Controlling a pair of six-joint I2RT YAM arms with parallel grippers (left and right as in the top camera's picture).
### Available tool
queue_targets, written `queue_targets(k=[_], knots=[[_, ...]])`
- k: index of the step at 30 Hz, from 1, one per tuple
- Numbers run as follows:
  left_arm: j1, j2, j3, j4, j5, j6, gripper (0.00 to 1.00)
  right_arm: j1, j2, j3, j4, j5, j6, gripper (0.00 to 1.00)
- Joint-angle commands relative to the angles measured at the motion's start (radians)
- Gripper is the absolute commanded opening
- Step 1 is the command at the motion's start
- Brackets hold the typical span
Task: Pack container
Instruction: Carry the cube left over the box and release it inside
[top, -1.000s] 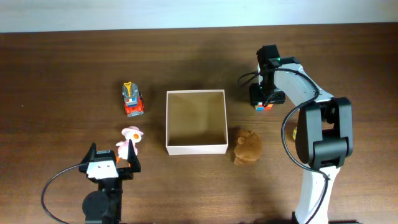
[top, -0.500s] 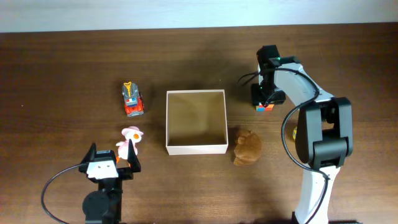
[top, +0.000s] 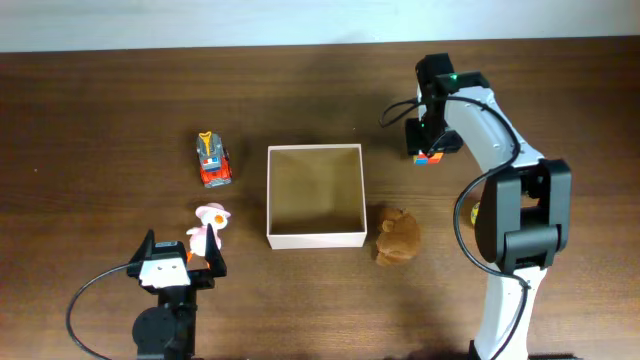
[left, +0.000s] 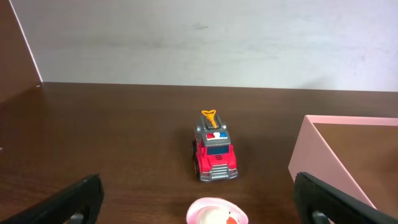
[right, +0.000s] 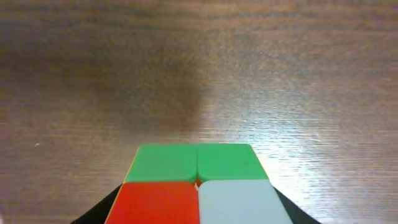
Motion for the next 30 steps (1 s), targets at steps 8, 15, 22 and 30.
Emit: queue_targets(k=[8,15,22,30], knots=[[0.006,-0.009,-0.007,0.003,0.01,0.016,0.99,0.009,0.01,0.23,-0.109,-0.129,0.008,0.53],[0.006,-0.009,-0.007,0.003,0.01,0.016,0.99,0.032,0.01,0.357,-0.19,-0.163,0.008,0.53],[0.006,-0.009,-0.007,0.003,0.01,0.016,0.99,0.108,0.01,0.399,-0.23,-0.203,0.039,0.53],[0.006,-0.009,-0.007,0.003,0.01,0.016,0.99,0.209,0.01,0.399,-0.241,-0.222,0.069,0.52]])
